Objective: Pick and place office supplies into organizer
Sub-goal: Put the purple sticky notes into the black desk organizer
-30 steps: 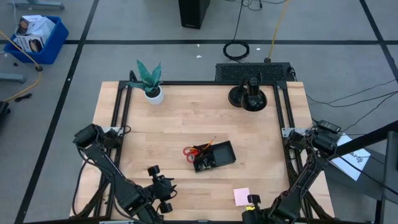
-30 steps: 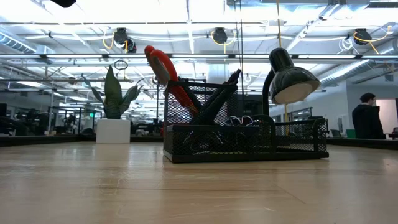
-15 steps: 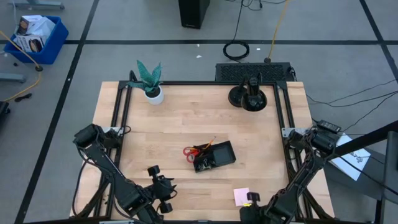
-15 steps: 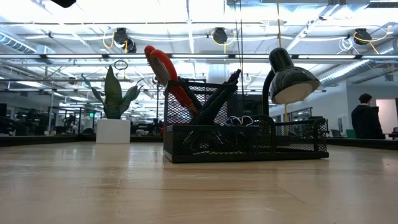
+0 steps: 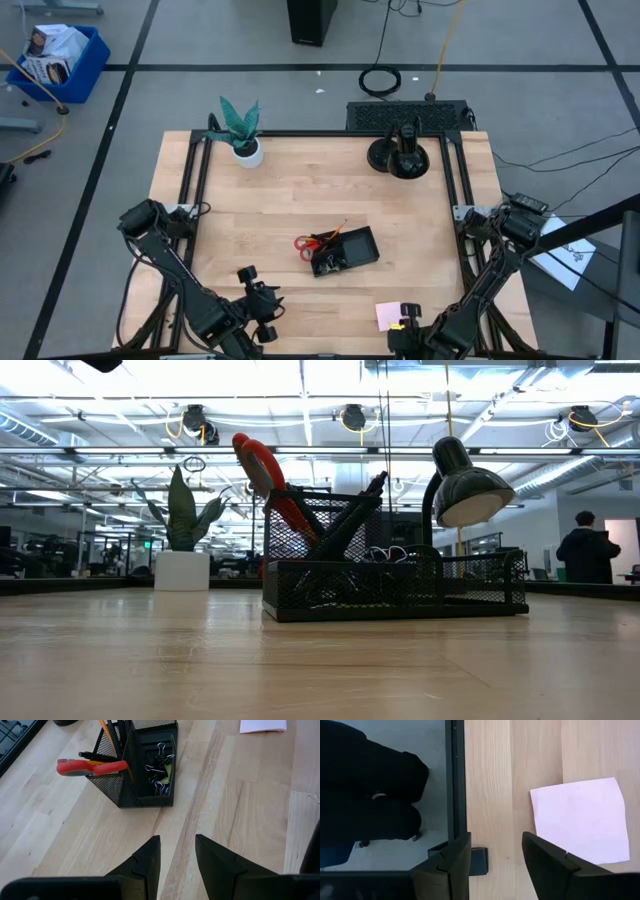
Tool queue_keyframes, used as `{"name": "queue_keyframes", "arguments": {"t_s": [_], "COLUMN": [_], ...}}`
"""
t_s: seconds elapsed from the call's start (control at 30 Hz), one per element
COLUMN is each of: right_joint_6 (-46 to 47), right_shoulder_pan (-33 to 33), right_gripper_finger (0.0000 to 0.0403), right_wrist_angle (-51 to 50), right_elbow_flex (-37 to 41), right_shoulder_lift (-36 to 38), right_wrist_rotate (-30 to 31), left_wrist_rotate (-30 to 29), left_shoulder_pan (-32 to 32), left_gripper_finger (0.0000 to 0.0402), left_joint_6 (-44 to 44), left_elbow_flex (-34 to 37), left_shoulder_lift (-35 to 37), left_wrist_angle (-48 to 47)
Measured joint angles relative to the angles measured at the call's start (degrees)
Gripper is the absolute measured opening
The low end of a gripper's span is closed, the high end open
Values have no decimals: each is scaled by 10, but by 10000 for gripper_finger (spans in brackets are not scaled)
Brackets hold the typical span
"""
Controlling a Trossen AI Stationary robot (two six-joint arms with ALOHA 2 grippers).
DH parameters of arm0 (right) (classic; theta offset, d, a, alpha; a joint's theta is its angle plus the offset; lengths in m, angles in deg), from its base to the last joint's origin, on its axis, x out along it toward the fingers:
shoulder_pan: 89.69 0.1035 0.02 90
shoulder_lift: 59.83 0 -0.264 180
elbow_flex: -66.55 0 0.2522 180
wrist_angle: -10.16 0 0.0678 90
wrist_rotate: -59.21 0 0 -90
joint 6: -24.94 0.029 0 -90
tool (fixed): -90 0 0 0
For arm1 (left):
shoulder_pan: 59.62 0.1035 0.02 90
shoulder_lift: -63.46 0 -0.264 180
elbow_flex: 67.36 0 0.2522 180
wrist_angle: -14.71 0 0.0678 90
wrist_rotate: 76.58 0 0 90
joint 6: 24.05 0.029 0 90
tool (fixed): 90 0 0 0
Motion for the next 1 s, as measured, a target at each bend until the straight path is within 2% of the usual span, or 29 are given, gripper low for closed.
{"name": "queue_keyframes", "arguments": {"t_s": [0.17,0.3,0.4,0.77,1.0], "right_joint_6": [2,7,17,15,-16], "right_shoulder_pan": [0,-4,-8,-7,-8], "right_gripper_finger": [171,171,171,171,157], "right_wrist_angle": [22,78,89,125,126], "right_elbow_flex": [19,67,84,87,87], "right_shoulder_lift": [1,0,0,0,0], "right_wrist_rotate": [-3,-52,-60,-75,-75], "left_wrist_rotate": [0,0,0,0,0], "left_shoulder_pan": [0,0,0,0,0], "left_gripper_finger": [127,127,127,127,127], "left_joint_6": [0,0,0,0,0], "left_elbow_flex": [0,0,0,0,0], "left_shoulder_lift": [0,0,0,0,0], "left_wrist_angle": [0,0,0,0,0]}}
